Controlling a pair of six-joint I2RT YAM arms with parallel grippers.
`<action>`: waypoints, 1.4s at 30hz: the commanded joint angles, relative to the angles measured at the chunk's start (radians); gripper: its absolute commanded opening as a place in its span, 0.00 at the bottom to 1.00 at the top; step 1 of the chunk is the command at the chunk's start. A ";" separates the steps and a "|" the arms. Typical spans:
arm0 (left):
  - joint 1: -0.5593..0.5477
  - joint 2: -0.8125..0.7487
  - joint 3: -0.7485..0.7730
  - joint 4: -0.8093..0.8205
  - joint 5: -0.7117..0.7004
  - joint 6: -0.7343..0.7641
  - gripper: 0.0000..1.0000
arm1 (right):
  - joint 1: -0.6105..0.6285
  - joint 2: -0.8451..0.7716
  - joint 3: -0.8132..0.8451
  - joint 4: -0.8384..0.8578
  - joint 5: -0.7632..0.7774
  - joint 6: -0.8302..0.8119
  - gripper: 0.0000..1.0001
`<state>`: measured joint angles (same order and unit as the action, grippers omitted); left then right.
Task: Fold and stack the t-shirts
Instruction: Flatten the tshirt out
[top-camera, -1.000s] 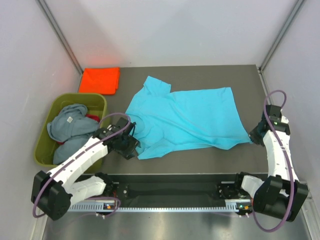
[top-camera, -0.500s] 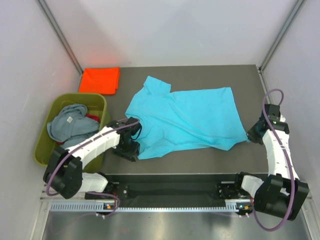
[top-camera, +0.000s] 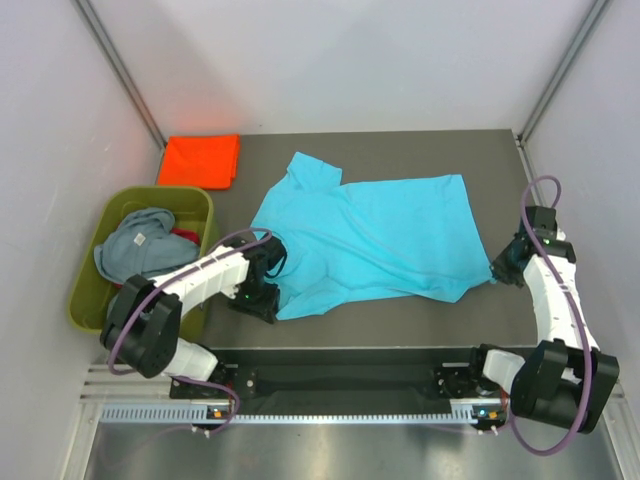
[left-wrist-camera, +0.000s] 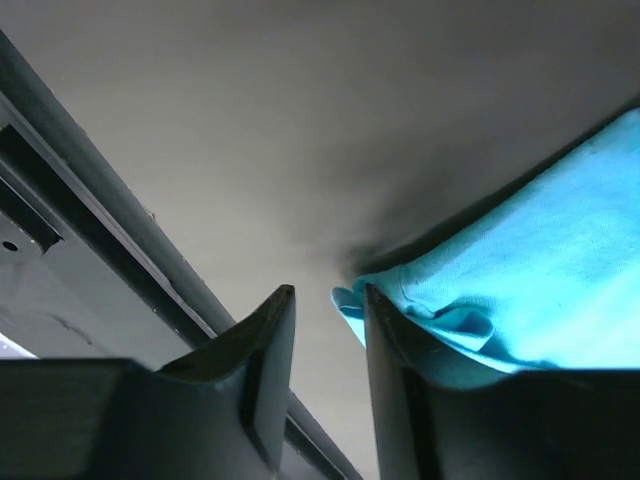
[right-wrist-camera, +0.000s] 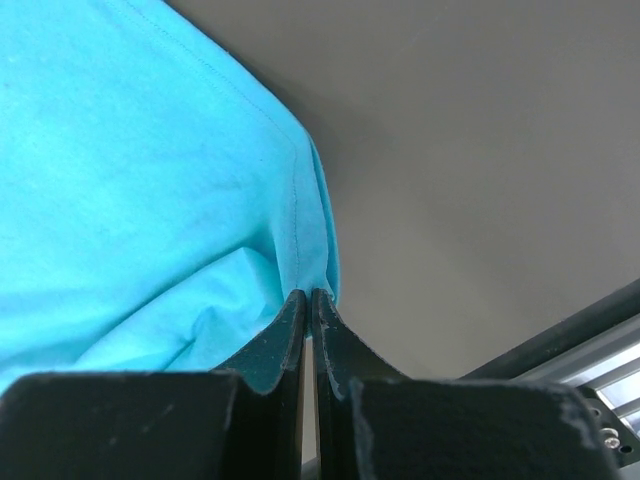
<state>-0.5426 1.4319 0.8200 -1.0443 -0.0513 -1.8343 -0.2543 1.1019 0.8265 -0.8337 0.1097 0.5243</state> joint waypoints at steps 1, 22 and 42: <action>0.006 0.004 0.019 -0.010 0.034 -0.025 0.37 | 0.015 0.012 0.048 0.034 -0.011 -0.010 0.00; 0.007 0.068 -0.018 0.118 0.073 0.001 0.02 | 0.026 0.019 0.056 0.035 -0.004 -0.023 0.00; 0.012 0.127 0.536 -0.005 -0.142 0.552 0.00 | 0.026 0.050 0.129 0.085 -0.036 -0.096 0.00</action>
<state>-0.5373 1.5799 1.2667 -1.0225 -0.1265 -1.4052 -0.2375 1.1568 0.8940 -0.8097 0.1043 0.4488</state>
